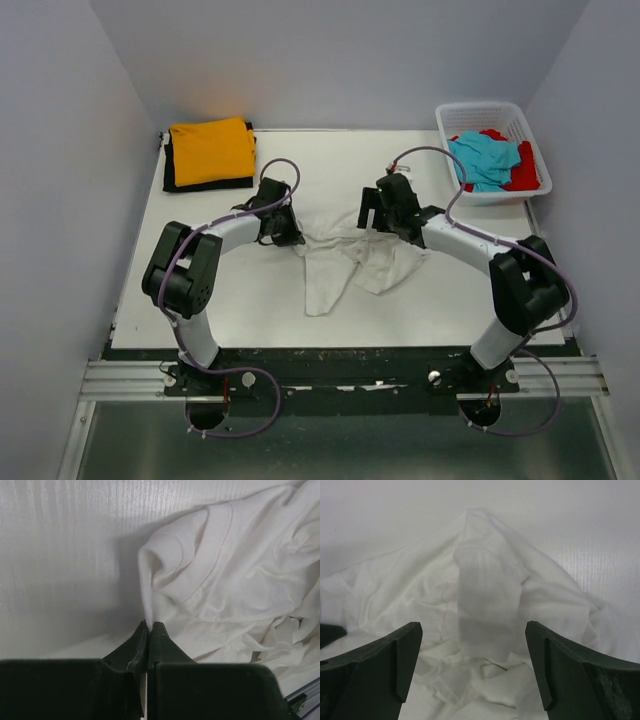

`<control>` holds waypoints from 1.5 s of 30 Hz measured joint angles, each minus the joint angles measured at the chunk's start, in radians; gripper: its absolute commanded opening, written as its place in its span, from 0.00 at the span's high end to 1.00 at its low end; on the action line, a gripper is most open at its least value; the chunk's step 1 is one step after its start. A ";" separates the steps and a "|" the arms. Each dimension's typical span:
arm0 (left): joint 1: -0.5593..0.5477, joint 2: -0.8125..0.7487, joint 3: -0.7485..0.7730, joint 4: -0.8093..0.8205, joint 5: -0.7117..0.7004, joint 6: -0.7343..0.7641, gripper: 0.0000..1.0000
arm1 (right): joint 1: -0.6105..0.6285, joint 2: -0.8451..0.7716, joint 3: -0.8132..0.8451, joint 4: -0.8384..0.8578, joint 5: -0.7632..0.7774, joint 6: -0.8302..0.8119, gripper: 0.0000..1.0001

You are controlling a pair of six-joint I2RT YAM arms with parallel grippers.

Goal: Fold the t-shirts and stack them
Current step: Flatten out the tshirt

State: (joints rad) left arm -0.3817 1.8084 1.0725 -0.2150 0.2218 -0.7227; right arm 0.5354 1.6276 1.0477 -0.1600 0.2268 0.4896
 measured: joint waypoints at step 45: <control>0.015 -1.222 0.476 -0.177 -0.008 0.188 1.00 | 0.060 -0.642 0.756 -0.262 -0.169 -0.220 0.99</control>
State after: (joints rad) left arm -0.3668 0.5861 1.5490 -0.3923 0.2134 -0.5350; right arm 0.5953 0.9855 1.8038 -0.4225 0.0582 0.2699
